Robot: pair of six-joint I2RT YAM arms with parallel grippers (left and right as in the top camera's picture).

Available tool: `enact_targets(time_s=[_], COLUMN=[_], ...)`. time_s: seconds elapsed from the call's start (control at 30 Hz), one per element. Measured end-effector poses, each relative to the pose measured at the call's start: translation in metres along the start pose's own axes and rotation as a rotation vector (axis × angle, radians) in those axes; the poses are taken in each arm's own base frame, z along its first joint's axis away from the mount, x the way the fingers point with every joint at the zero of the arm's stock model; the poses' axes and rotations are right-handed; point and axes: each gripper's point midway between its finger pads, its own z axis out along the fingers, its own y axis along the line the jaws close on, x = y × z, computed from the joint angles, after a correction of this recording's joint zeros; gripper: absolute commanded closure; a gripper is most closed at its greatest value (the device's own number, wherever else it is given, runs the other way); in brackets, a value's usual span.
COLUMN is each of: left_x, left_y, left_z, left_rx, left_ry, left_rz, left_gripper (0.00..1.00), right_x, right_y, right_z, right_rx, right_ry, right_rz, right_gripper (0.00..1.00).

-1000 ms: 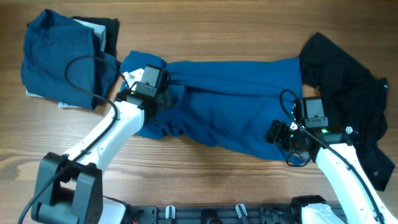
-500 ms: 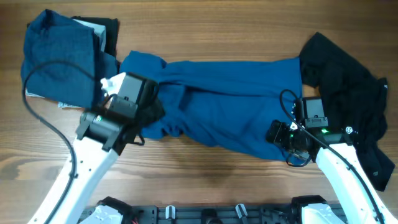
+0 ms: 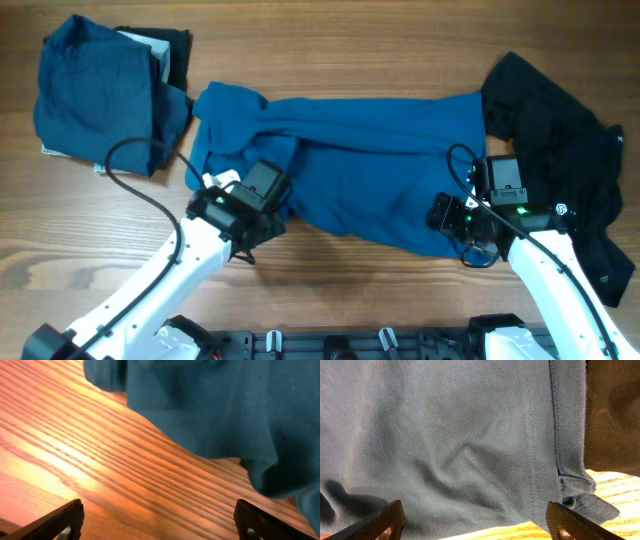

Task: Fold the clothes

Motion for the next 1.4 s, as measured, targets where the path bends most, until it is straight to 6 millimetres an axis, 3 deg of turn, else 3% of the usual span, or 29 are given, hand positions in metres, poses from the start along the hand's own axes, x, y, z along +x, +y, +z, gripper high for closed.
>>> enact_targets(time_s=[0.23, 0.43, 0.57, 0.7, 0.93, 1.23, 1.3, 1.33, 1.4], left_x=[-0.006, -0.002, -0.004, -0.011, -0.031, -0.044, -0.044, -0.043, -0.042], left_y=[-0.022, -0.022, -0.025, -0.033, -0.035, -0.042, -0.043, -0.044, -0.044], left_z=[0.015, 0.041, 0.051, 0.057, 0.057, 0.053, 0.053, 0.053, 0.053], left_rx=[0.093, 0.072, 0.060, 0.068, 0.050, 0.071, 0.077, 0.081, 0.085], left_ry=[-0.059, -0.067, -0.078, -0.110, -0.210, -0.272, -0.273, -0.270, -0.263], left_rz=[0.001, 0.032, 0.059, 0.073, 0.066, 0.049, 0.047, 0.043, 0.048], left_gripper=[0.01, 0.04, 0.18, 0.25, 0.46, 0.60, 0.79, 0.96, 0.96], right_x=[0.000, 0.000, 0.000, 0.000, -0.001, -0.001, -0.001, -0.001, -0.001], right_y=[0.000, 0.000, 0.000, 0.000, 0.000, 0.000, 0.001, 0.001, 0.001], right_z=[0.000, 0.000, 0.000, 0.000, 0.000, 0.000, 0.000, 0.000, 0.000], right_rx=[0.000, 0.000, 0.000, -0.001, -0.001, -0.002, -0.002, -0.003, -0.003], right_ry=[0.000, 0.000, 0.000, -0.002, -0.002, -0.003, -0.004, -0.005, -0.006], right_rz=[-0.006, -0.007, -0.007, -0.007, -0.007, -0.007, -0.007, -0.007, -0.007], right_gripper=[0.08, 0.08, 0.08, 0.08, 0.08, 0.08, 0.08, 0.08, 0.08])
